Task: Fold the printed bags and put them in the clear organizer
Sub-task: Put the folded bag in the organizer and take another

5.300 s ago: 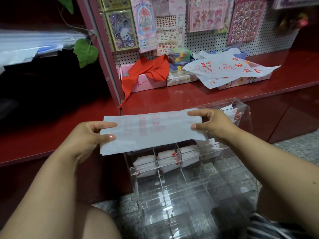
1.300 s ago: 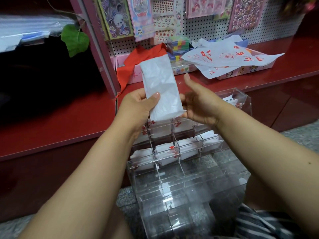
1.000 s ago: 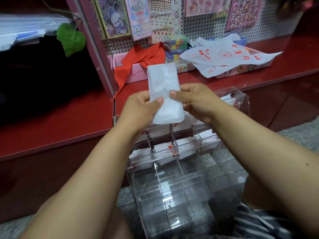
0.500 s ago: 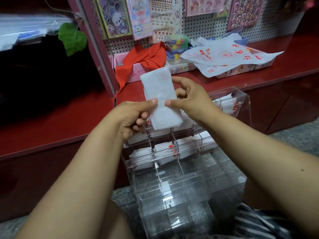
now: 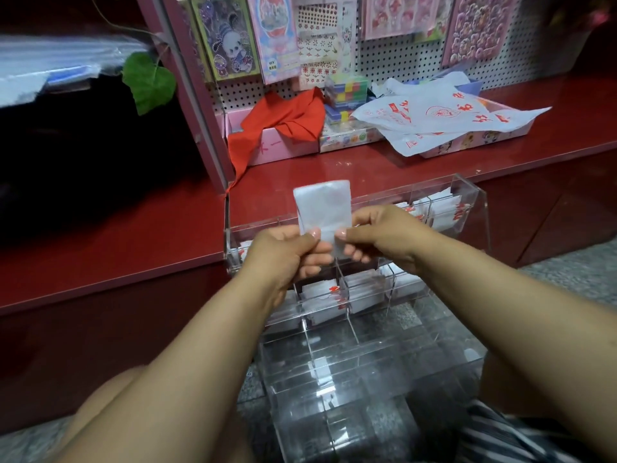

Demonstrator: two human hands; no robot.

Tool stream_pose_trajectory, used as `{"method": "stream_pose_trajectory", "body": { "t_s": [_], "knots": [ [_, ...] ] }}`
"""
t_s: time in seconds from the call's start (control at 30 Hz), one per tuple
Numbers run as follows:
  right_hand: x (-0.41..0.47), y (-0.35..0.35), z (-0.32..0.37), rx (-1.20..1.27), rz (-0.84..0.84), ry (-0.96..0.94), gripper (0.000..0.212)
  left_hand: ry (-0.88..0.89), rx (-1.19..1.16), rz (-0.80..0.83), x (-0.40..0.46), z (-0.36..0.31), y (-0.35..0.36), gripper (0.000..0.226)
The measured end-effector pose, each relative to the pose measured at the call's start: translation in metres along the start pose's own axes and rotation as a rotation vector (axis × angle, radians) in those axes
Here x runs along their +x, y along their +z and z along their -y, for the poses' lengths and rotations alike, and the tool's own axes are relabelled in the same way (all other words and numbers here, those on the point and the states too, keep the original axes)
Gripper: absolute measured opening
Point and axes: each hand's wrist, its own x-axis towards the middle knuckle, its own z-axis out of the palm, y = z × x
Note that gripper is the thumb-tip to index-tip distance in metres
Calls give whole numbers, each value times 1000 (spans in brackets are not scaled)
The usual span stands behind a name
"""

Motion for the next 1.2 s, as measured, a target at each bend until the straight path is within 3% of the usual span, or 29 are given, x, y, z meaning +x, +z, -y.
{"method": "stream_pose_trajectory", "body": {
  "t_s": [0.13,0.33,0.47,0.57,0.77,0.83,0.93,1.1,1.2],
  "knots": [
    [-3,3,-15,21,11,4,7,48,108,76,1,17,5,20],
    [-10,10,-20,-157,47,-65,14,142,290,96,0,24,12,31],
    [-11,5,-16,41,-67,-73,2,125,219,35,4,26,7,28],
    [-11,3,-15,152,-94,-94,14,112,105,27,5,28,3,17],
    [-11,3,-16,206,-67,-105,15,146,-26,-51,2,27,2,16],
    [-14,4,-13,274,-42,-96,13,206,30,-102,3,29,0,25],
    [-18,4,-8,384,-21,-56,12,351,158,-106,0,28,-3,62],
    [-22,5,-4,499,-75,-151,13,549,261,-147,-9,23,0,32],
    [-25,5,-3,402,-149,-274,16,575,275,-142,-11,23,2,32]
  ]
}}
